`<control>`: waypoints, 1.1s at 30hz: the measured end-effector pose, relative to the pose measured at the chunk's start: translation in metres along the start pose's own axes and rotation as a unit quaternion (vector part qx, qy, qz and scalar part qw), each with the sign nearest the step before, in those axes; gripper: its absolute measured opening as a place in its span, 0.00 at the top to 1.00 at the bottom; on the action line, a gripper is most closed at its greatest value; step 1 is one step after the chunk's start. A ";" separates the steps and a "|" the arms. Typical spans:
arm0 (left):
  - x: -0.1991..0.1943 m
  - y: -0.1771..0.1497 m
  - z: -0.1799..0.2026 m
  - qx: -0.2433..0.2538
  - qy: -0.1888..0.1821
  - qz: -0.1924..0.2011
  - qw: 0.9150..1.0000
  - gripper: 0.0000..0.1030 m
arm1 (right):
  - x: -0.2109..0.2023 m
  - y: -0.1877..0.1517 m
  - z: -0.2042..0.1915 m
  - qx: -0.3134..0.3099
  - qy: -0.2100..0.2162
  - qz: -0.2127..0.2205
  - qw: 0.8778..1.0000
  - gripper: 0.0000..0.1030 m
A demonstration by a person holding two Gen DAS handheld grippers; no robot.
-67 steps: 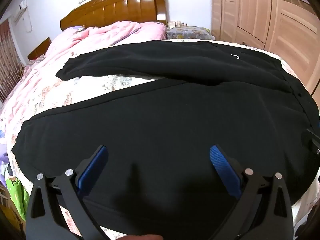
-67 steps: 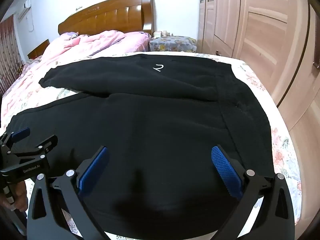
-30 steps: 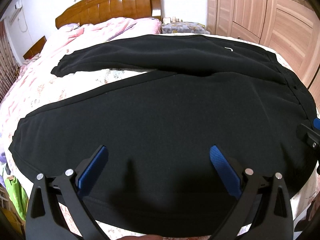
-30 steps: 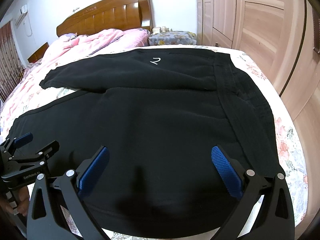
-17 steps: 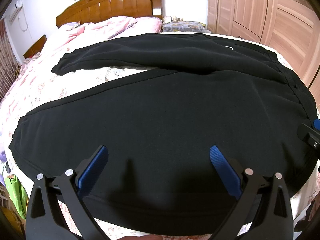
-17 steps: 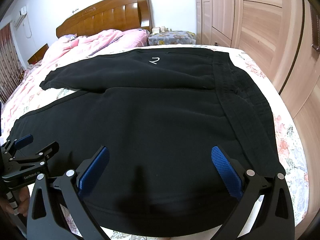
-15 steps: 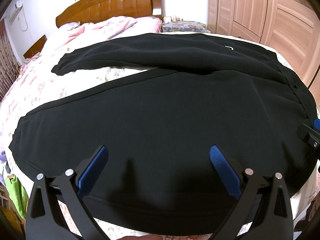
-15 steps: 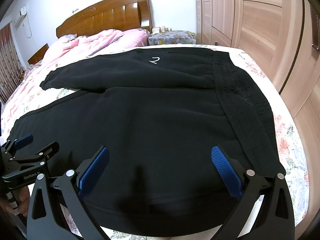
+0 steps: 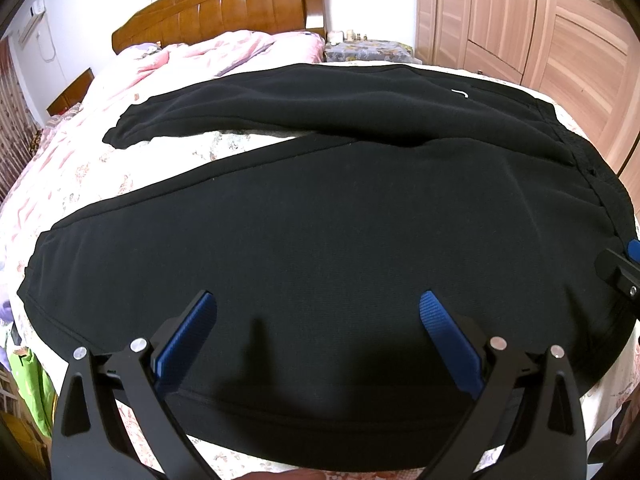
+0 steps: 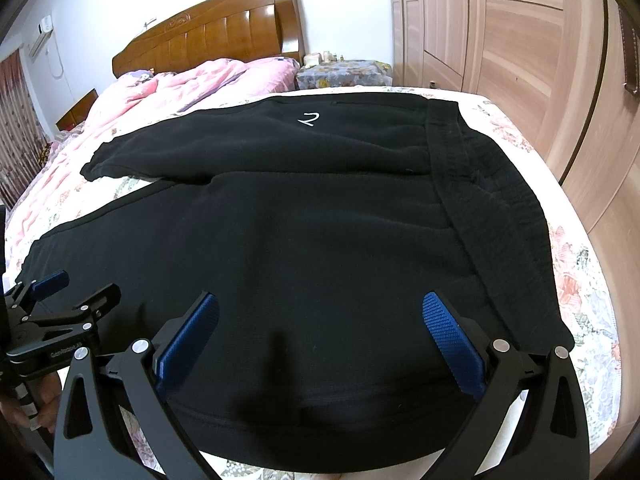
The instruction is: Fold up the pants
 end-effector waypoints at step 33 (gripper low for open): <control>-0.007 0.096 -0.026 0.054 -0.031 0.047 0.997 0.02 | 0.025 0.144 0.041 -0.081 0.042 0.022 0.996 0.04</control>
Point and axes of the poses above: each gripper's, at about its wrist camera, not at the fingertips, and x roughly the way its jaws point, z to its right, y to its top, the point moved 3 cm from there along x, roughly the way its jaws point, and after that the axes turned 5 degrees about y, right-handed, at the moved point
